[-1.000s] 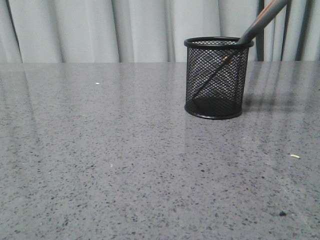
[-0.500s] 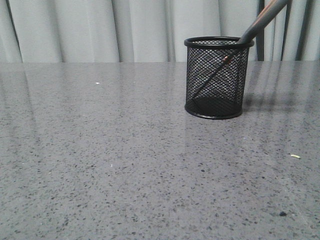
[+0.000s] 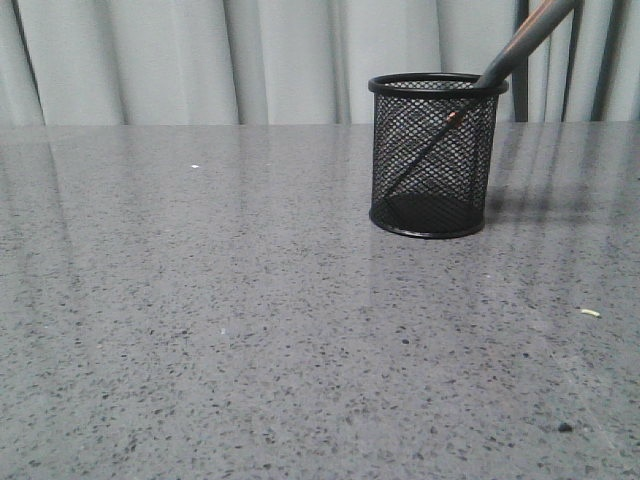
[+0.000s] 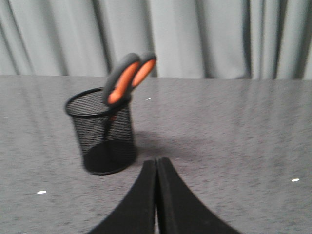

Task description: Put scissors into bucket

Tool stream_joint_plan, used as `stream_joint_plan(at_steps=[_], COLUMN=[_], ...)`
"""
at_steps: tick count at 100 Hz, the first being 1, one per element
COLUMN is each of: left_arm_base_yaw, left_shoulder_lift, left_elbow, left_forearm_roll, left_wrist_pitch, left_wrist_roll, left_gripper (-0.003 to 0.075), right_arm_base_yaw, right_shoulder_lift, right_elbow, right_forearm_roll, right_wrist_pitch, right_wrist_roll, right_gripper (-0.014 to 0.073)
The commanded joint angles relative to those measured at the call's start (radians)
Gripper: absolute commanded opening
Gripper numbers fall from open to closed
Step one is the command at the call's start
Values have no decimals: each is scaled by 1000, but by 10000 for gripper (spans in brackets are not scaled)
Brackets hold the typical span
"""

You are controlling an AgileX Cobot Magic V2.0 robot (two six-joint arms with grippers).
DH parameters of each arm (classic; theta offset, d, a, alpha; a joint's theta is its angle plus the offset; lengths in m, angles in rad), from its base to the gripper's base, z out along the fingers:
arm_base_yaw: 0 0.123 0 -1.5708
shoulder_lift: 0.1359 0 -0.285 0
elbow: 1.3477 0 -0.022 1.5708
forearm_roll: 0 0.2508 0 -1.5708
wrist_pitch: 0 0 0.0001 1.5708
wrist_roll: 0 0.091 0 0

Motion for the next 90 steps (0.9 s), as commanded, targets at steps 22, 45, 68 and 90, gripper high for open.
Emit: stream_joint_plan(at_steps=[22,45,68,90], left_arm_base_yaw=[3,3,3,3], left_shoulder_lift=[-30,-28,-28,-28], left_elbow=[41,41,41,41], left_forearm_roll=[-6,-6,-6,-6], left_wrist_pitch=[-74,-74,-74,-74], left_wrist_roll=[-11,-11,-11,-11], left_gripper=[-20,-20,-20,-20], right_arm_base_yaw=[-14,-42,-53,-53], right_shoulder_lift=[4,-105,-115,-115], right_elbow=[186,264,262,262], right_forearm_roll=[-402,-404,-410,-410], right_wrist_pitch=[-312,-254,-265,-275], right_wrist_roll=[273,273,273,273], right_gripper=[-66,-66,-66,-66])
